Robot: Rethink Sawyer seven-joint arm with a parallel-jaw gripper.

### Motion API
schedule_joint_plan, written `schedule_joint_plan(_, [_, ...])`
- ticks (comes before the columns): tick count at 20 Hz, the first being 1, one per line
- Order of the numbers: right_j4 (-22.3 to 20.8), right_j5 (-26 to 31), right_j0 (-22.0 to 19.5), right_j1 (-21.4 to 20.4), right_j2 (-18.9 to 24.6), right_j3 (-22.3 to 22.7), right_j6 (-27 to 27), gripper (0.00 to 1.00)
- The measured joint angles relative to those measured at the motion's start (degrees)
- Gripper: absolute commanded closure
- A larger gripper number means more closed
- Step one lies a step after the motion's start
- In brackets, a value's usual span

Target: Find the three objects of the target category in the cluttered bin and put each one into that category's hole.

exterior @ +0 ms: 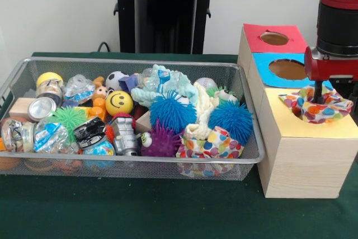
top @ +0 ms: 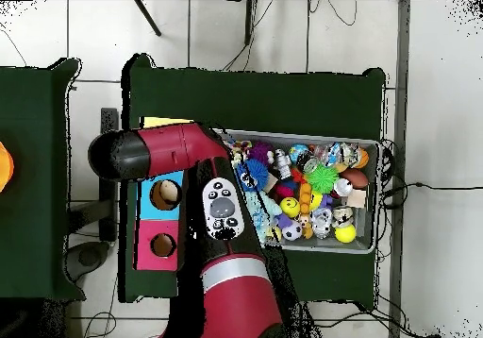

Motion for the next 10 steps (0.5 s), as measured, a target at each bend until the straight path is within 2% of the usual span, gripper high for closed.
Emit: schedule_joint_plan(10, [0.0, 0.04, -0.31, -0.12, 0.31, 0.21, 0.0, 0.0])
